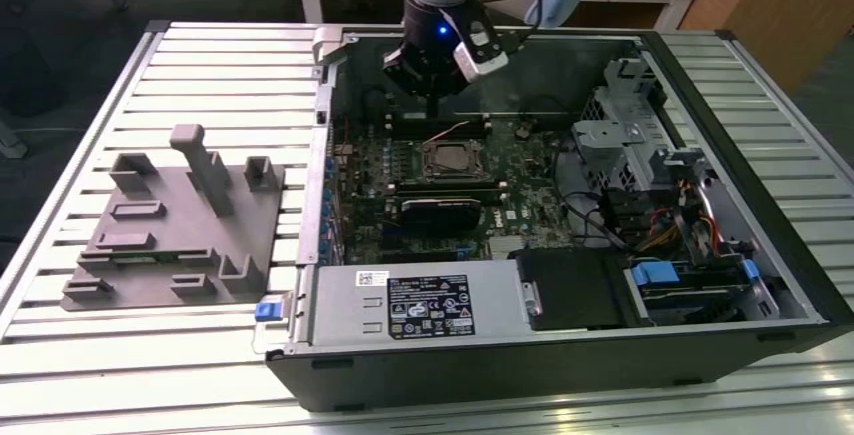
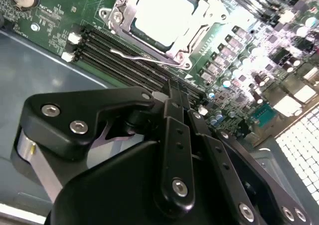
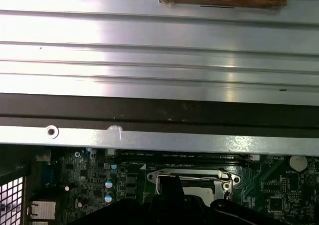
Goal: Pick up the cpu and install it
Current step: 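Install the first cpu locking lever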
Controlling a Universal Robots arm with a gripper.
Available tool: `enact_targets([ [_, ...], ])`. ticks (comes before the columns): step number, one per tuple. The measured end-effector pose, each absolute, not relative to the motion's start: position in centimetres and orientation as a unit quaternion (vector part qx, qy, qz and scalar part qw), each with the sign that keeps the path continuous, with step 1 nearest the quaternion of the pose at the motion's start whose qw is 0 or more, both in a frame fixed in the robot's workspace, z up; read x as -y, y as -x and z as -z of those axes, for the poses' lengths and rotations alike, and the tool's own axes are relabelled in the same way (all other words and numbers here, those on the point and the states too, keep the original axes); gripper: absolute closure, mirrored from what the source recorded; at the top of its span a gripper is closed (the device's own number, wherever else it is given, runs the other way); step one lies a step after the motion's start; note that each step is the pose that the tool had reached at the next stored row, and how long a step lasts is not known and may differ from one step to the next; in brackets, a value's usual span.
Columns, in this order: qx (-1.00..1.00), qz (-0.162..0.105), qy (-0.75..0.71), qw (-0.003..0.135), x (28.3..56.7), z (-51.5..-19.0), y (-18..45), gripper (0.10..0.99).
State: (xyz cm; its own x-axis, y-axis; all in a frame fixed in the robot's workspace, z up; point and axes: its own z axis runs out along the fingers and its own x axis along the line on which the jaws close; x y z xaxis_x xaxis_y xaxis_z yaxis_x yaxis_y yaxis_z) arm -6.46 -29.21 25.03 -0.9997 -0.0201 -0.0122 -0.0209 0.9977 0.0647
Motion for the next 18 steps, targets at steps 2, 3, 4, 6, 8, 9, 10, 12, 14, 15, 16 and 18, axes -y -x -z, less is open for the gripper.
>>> enact_targets([
  [2,-0.999,-0.032,0.010,0.006,29.2,-24.9,6.3,0.980],
  [3,-0.999,-0.032,0.010,0.006,29.2,-24.9,6.3,0.980],
  [4,-0.999,-0.032,0.010,0.006,29.2,-24.8,6.2,0.980],
  [6,-0.999,-0.033,0.010,0.006,29.2,-24.6,6.0,0.980],
  [8,-0.999,-0.038,0.010,0.006,29.2,-24.5,5.9,0.980],
  [9,-0.999,-0.040,0.010,0.006,29.2,-24.4,5.8,0.980],
  [10,-0.999,-0.041,0.010,0.006,29.2,-24.3,5.8,0.980],
  [12,-0.999,-0.040,0.010,0.006,29.2,-24.2,5.7,0.980],
  [14,-0.999,-0.040,0.010,0.006,29.2,-24.0,5.6,0.980],
  [15,-0.999,-0.040,0.010,0.006,29.2,-24.0,5.6,0.980],
  [16,-0.999,-0.040,0.010,0.006,29.2,-23.9,5.5,0.980],
  [18,-0.999,-0.040,0.010,0.006,29.2,-23.7,5.3,0.980],
])
